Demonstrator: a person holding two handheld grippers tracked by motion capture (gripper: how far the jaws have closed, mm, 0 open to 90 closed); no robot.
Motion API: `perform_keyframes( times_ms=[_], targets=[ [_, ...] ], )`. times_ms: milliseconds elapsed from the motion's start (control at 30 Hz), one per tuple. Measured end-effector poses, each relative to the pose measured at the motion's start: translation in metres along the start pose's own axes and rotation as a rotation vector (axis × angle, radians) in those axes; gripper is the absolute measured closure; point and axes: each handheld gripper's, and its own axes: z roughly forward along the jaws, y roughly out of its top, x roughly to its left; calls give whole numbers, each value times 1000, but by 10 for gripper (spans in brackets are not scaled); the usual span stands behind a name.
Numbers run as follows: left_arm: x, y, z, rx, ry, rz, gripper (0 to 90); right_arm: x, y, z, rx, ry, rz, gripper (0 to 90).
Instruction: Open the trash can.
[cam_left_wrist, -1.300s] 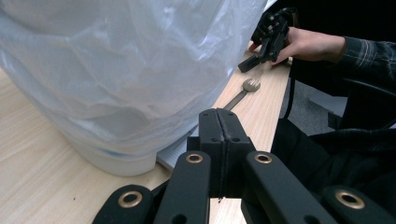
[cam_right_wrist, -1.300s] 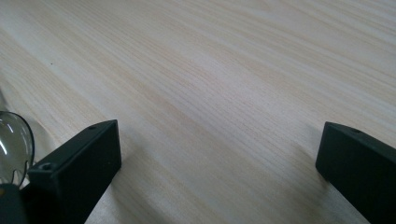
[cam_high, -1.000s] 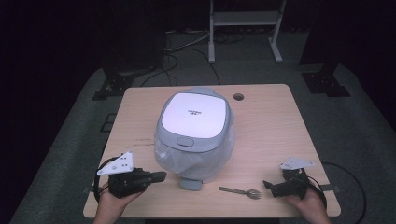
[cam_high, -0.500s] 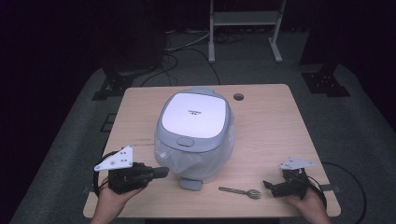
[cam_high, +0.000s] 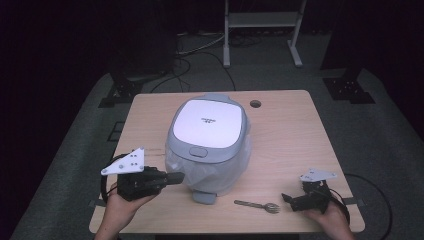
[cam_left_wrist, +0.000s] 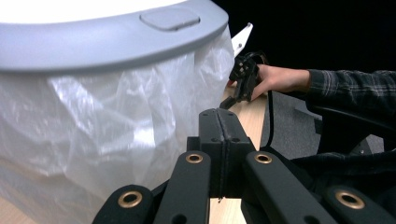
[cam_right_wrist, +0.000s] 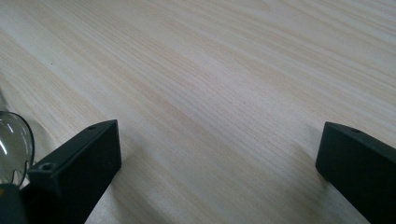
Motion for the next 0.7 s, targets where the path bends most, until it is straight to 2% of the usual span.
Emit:
perform_keyframes(
  times_ms=[700],
  targets=[
    [3, 31, 1, -29, -17, 27, 898, 0, 0, 0, 0, 0, 0, 0]
  ],
)
